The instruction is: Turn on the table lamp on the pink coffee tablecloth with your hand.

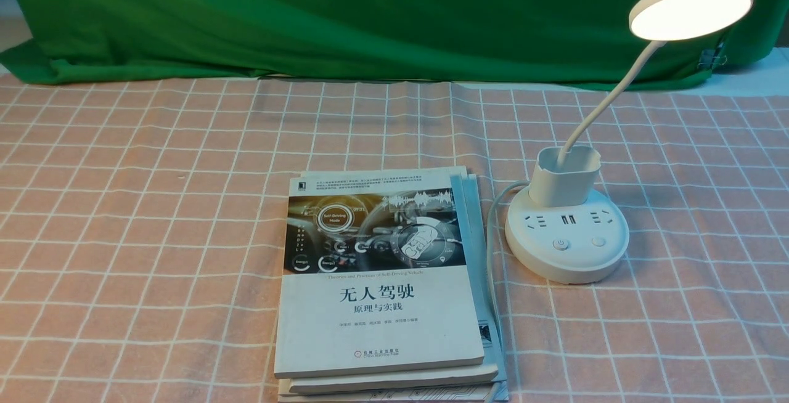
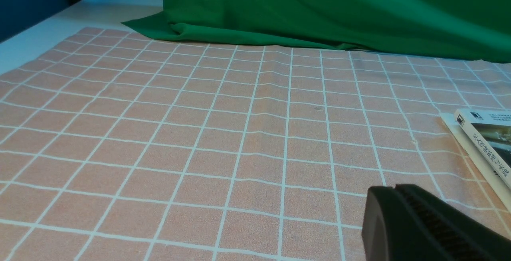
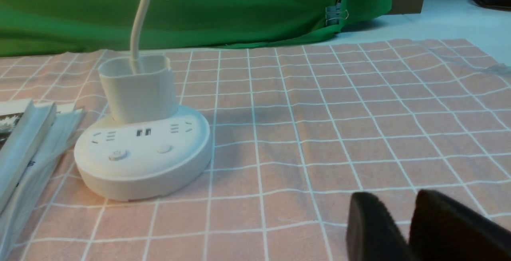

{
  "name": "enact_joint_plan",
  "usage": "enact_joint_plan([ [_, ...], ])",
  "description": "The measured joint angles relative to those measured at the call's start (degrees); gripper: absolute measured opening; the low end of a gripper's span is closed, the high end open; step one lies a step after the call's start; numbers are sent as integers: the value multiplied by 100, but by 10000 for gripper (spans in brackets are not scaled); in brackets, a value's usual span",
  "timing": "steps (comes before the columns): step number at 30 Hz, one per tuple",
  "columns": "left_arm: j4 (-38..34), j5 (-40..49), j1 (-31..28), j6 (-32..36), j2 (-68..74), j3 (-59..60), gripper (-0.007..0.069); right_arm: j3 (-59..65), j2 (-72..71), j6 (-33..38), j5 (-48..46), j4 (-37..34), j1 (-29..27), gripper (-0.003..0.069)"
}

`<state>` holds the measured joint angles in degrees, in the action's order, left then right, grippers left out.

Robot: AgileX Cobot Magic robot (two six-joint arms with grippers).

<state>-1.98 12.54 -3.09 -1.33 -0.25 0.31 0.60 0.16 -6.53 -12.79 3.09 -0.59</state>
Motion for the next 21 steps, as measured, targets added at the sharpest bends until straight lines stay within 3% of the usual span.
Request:
enact_joint_plan([
  [21, 0, 0, 0, 0, 0, 0, 21, 0, 0, 0, -13, 0, 0, 238],
])
